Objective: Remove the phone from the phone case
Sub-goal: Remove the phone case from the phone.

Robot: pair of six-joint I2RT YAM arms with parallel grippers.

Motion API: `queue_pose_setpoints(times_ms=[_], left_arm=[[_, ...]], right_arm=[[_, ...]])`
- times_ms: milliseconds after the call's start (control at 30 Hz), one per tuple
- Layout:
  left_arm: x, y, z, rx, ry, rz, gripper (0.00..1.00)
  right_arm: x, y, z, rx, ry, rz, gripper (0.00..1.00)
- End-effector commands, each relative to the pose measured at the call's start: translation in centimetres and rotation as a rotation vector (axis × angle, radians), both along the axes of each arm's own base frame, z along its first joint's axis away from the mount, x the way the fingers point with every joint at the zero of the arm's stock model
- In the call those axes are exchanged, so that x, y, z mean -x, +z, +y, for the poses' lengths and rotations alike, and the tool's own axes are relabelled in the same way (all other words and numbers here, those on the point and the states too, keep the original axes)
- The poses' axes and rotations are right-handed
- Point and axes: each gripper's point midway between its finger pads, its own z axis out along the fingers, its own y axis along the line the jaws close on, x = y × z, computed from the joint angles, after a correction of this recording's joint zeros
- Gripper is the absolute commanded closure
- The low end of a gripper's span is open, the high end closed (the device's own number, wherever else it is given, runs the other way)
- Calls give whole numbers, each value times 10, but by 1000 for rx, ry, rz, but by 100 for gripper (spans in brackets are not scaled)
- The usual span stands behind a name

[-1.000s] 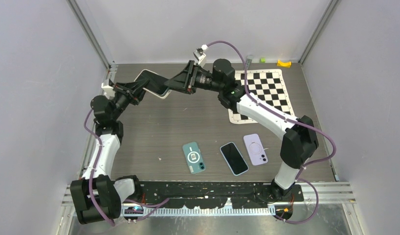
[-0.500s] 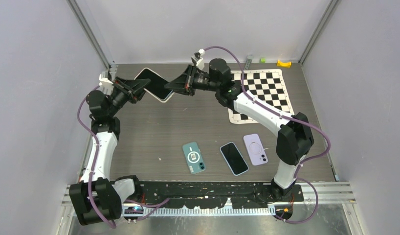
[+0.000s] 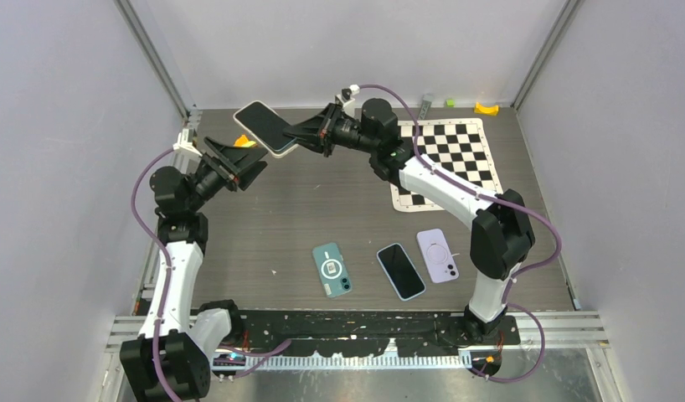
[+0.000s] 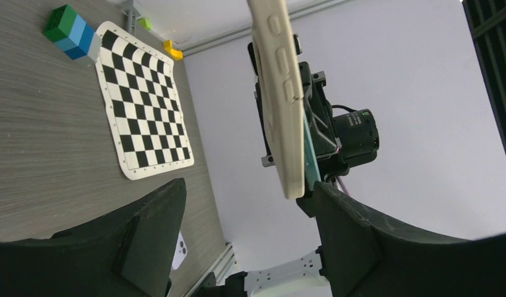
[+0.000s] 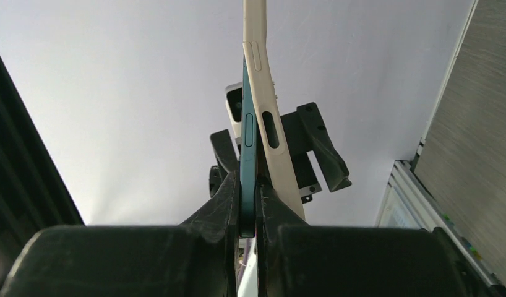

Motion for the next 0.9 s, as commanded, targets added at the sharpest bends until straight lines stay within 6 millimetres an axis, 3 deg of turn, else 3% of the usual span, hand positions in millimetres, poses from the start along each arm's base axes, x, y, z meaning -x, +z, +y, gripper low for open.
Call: queue_pose_setpoints(times_ms=[0,533,867], left_arm=[[4,1,-4,-37,-18,-68,26],[-10,4,-8,-22,2,-86,31],[-23,-23,2,-29,88,42,53]], right_arm=[[3,47,-4,-158,14,-16,99],[16,44,3,-150,64,15,99],[25,38,10,-135,86,1,99]])
